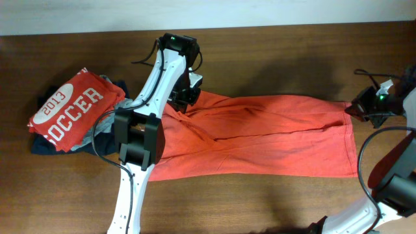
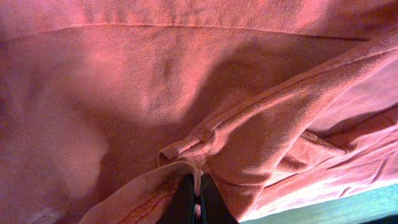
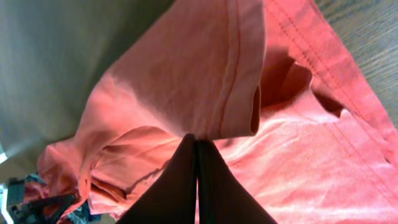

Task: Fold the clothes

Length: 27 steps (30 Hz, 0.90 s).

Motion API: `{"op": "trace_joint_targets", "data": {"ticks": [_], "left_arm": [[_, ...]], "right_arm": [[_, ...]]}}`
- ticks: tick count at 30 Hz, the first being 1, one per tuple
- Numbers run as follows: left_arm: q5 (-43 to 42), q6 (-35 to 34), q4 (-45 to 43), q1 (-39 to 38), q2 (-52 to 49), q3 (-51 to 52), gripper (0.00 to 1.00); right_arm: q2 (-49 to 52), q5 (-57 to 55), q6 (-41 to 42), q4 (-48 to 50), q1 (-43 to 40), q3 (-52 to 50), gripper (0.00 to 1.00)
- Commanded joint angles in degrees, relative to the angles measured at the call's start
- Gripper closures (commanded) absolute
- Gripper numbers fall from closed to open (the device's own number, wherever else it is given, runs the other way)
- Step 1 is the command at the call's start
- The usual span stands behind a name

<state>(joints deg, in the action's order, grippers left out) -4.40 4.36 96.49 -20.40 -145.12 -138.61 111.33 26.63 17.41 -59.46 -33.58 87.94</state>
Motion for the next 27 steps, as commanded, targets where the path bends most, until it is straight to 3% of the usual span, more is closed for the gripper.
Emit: {"op": "trace_joint_targets", "data": {"ticks": [1, 9, 20, 27], "left_arm": [[0.6, -1.4, 0.3, 0.3, 2.4, 0.5, 0.99], [2.3, -1.3, 0.3, 0.4, 4.9, 4.0, 0.99], [5.9, -1.3, 0.3, 0.8, 6.1, 12.8, 0.99], [5.7, -1.3, 0.3, 2.6, 6.1, 13.1, 0.99]], "right_arm": [[-4.6, 1.8, -1.6, -0.9, -0.2, 0.6, 0.96], [-5.7, 0.5, -2.2, -2.2, -0.2, 0.6, 0.96], [-5.7, -13.7, -1.9, -4.9, -0.3, 0.6, 0.96], [-5.6, -13.8, -1.9, -4.7, -0.2, 0.6, 0.96]]}}
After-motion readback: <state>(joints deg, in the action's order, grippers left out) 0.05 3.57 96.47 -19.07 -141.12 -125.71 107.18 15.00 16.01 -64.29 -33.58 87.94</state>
